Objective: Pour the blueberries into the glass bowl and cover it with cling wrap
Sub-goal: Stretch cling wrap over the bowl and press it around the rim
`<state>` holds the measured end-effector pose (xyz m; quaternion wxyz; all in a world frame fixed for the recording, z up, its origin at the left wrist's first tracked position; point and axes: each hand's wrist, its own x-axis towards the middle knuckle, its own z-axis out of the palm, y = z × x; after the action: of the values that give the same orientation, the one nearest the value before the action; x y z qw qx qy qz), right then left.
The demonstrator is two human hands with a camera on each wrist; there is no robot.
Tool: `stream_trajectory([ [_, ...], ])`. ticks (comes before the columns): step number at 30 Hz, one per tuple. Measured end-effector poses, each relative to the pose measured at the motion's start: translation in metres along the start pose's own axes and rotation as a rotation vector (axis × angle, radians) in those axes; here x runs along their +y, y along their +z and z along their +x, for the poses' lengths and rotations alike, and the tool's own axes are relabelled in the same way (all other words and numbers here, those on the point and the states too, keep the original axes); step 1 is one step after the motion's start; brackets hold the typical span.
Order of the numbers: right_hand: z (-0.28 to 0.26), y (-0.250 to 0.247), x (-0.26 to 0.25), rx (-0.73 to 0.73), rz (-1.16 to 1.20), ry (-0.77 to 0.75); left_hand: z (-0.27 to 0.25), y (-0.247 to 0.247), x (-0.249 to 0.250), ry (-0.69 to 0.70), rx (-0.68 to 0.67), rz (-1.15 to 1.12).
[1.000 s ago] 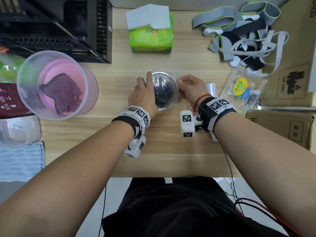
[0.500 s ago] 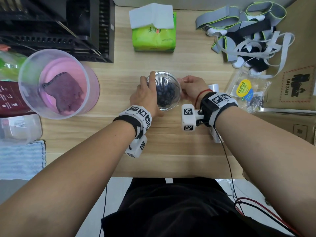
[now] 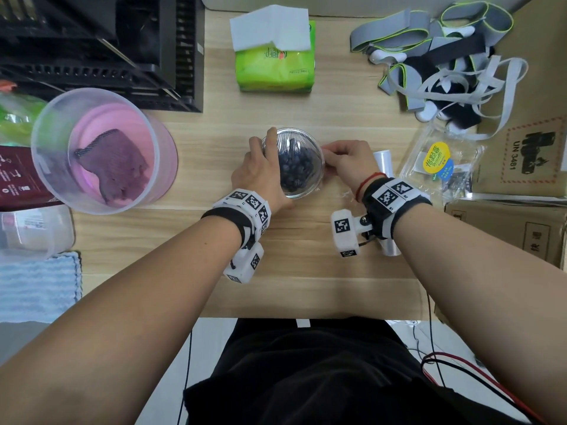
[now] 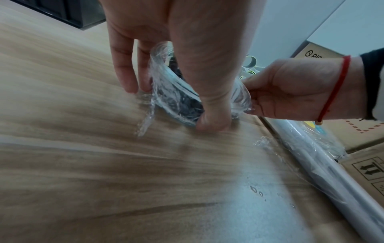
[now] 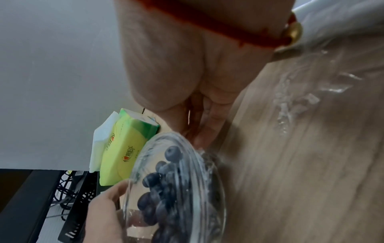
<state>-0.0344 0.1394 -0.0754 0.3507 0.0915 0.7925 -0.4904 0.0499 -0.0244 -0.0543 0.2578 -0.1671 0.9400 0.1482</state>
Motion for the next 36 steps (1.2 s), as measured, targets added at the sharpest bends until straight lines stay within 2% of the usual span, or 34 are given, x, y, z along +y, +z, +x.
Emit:
stream_trajectory([
  [3, -0.006, 0.001, 0.004, 0.004, 0.034, 0.024, 0.0, 0.0, 0.0, 0.004, -0.005, 0.002],
  [8, -0.008, 0.0, 0.003, 0.029, -0.077, -0.065, 0.0, 0.0, 0.0, 0.001, -0.007, -0.018],
  [12, -0.002, 0.001, -0.004, 0.017, -0.121, -0.071, 0.002, 0.001, 0.0, -0.004, -0.005, -0.018],
  [14, -0.002, 0.004, -0.013, -0.007, -0.205, -0.099, 0.003, 0.002, -0.001, -0.008, -0.001, -0.022],
  [17, 0.002, 0.008, -0.017, 0.039, -0.367, -0.142, 0.002, 0.0, 0.0, -0.016, -0.027, -0.022],
  [24, 0.016, -0.002, -0.022, 0.042, -0.337, -0.014, 0.002, -0.003, 0.002, -0.022, -0.053, -0.033],
  [27, 0.023, 0.001, -0.028, 0.016, -0.4, -0.071, 0.001, -0.003, 0.002, -0.022, -0.043, -0.033],
  [31, 0.026, 0.018, -0.042, -0.131, -0.432, -0.197, 0.0, -0.002, 0.001, -0.013, -0.025, -0.041],
  [36, 0.034, 0.019, -0.042, -0.072, -0.334, -0.136, 0.001, -0.003, 0.001, -0.009, -0.036, -0.039],
])
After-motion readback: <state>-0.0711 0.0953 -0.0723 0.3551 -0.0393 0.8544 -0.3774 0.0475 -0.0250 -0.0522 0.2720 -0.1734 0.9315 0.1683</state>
